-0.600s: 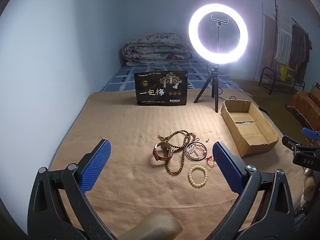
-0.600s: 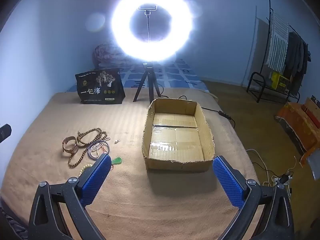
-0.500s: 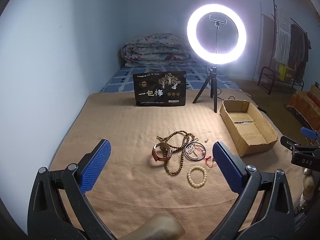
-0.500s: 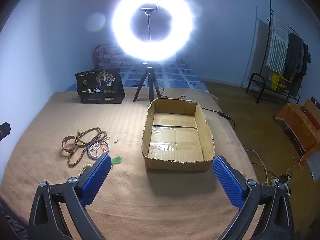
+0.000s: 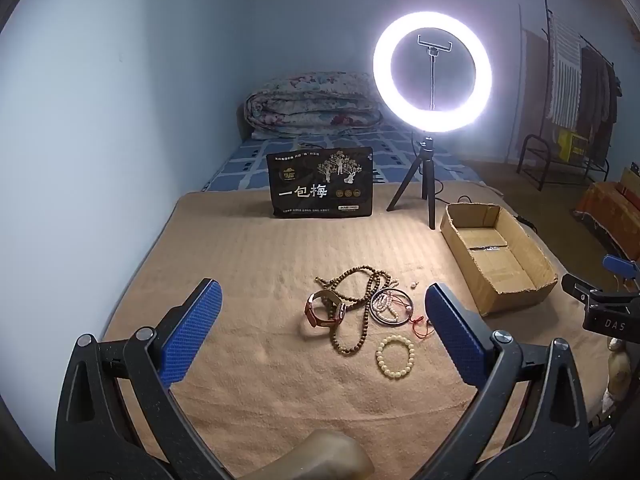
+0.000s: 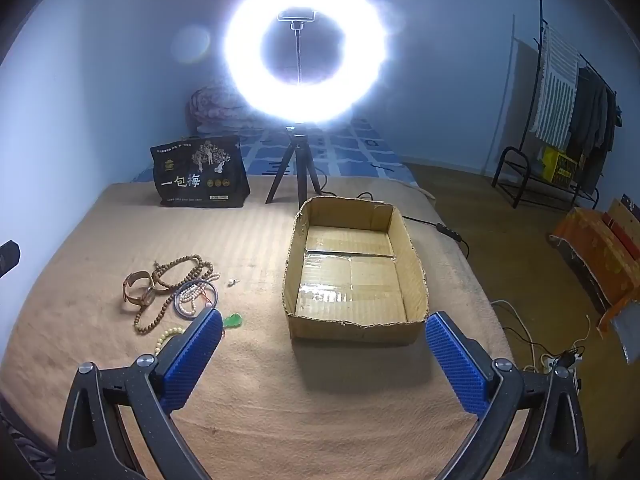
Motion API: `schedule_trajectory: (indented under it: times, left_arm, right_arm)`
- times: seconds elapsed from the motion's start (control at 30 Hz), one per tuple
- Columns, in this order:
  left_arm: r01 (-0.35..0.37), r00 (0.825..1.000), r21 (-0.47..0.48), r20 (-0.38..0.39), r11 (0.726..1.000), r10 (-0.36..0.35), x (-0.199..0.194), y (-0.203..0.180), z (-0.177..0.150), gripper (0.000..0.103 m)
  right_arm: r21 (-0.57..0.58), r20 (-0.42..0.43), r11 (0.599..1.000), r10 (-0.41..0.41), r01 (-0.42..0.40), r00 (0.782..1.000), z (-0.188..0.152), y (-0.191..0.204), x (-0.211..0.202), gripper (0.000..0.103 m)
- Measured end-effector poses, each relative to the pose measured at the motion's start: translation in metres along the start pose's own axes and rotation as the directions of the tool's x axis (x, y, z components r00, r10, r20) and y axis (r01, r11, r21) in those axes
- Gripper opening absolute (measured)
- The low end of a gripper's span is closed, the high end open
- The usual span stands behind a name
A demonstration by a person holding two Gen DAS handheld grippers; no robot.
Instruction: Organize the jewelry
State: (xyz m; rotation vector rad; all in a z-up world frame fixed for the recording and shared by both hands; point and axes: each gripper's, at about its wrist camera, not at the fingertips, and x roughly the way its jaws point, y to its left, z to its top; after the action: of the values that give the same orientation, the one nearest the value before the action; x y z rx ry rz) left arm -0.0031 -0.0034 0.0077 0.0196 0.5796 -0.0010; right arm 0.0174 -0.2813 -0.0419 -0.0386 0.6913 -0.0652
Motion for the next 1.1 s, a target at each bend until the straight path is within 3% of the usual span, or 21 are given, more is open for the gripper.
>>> schedule_trajectory:
  times: [1.1]
  left_arm:
    - [-0.001,1.0,-0.001,0.002,1.0,0.001,0.0,-0.0008,-0.0026,0.103]
  right_arm:
    - [0.0,-0.001,1.0,0.009,-0.009,1.0,-0.0014,-0.0014,-0.0001,0.103]
